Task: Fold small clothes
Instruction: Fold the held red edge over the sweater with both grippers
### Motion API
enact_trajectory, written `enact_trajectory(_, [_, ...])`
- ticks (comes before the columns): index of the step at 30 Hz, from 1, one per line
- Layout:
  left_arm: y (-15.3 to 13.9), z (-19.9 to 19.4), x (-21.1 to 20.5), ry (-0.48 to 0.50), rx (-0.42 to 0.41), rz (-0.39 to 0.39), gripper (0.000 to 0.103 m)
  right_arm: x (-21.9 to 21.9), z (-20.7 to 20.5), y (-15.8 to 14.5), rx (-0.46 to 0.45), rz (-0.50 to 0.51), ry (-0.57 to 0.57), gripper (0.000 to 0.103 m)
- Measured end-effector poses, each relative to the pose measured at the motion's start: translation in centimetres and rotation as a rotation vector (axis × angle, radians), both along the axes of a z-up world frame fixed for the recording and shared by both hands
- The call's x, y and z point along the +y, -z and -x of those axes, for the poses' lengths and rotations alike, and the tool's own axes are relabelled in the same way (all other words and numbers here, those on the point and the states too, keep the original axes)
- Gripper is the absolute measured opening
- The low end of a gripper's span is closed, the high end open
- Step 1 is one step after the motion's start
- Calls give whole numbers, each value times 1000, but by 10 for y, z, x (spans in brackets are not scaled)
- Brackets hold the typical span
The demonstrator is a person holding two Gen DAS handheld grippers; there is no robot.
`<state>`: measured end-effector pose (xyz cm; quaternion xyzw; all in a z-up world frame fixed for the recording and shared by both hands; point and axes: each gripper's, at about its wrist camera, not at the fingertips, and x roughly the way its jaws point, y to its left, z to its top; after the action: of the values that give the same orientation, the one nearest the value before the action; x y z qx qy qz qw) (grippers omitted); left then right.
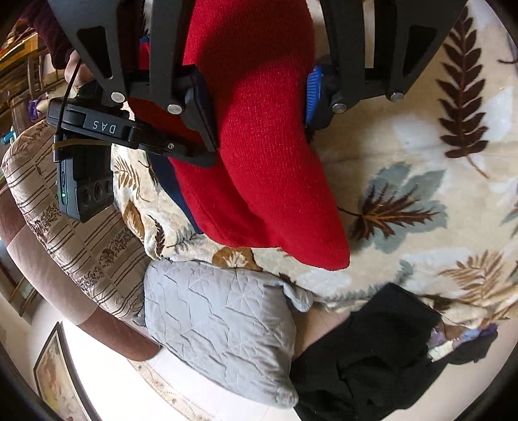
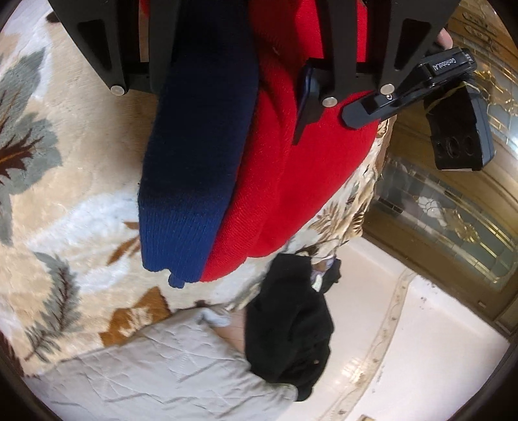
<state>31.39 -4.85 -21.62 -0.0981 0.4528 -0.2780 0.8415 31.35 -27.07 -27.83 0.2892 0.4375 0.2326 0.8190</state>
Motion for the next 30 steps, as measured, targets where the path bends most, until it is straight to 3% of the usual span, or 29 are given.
enact_trajectory(10, [-15,28,16,-18,-28,-40,49,23,18,-15,-43,20,-41,46])
enact_trajectory(30, [-7,72,39,-59,-10,-106,49,51,52,-3,-60,45,-84,46])
